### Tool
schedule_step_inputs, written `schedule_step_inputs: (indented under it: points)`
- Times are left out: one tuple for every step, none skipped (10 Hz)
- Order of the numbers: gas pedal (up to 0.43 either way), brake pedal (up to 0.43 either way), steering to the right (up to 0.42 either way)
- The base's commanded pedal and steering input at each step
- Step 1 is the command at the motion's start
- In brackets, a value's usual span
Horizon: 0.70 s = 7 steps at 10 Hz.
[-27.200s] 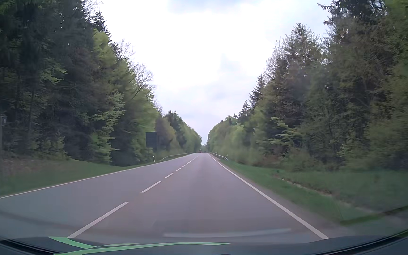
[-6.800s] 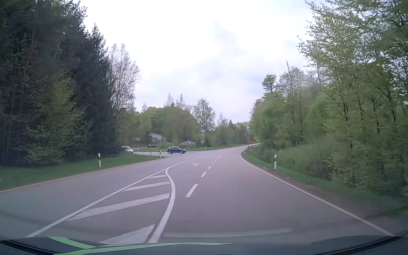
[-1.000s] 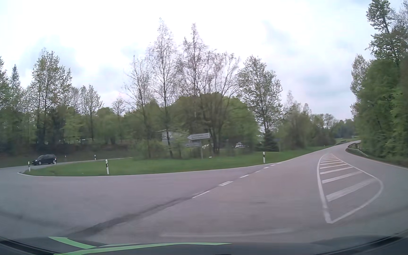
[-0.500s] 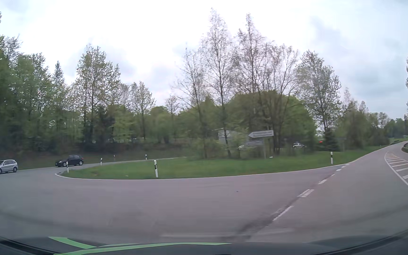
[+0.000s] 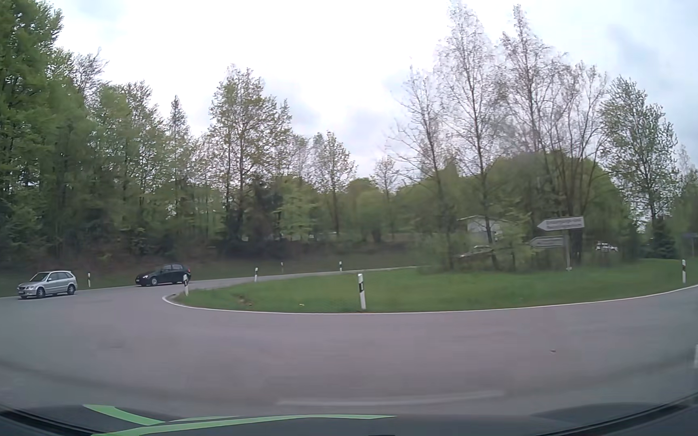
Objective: Follow the waypoints while adhering to traffic rules and regulations
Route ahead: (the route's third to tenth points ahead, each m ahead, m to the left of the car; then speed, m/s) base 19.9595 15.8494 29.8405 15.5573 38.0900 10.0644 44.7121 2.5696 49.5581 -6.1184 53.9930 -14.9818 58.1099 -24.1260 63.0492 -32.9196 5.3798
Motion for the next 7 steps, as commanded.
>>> schedule_step_inputs:
  points:
    - [0.079,0.000,-0.303]
    - [0.079,0.000,-0.302]
    - [0.079,0.000,-0.297]
    - [0.087,0.000,-0.291]
    - [0.087,0.000,-0.286]
    - [0.087,0.000,-0.276]
    - [0.087,0.000,-0.269]
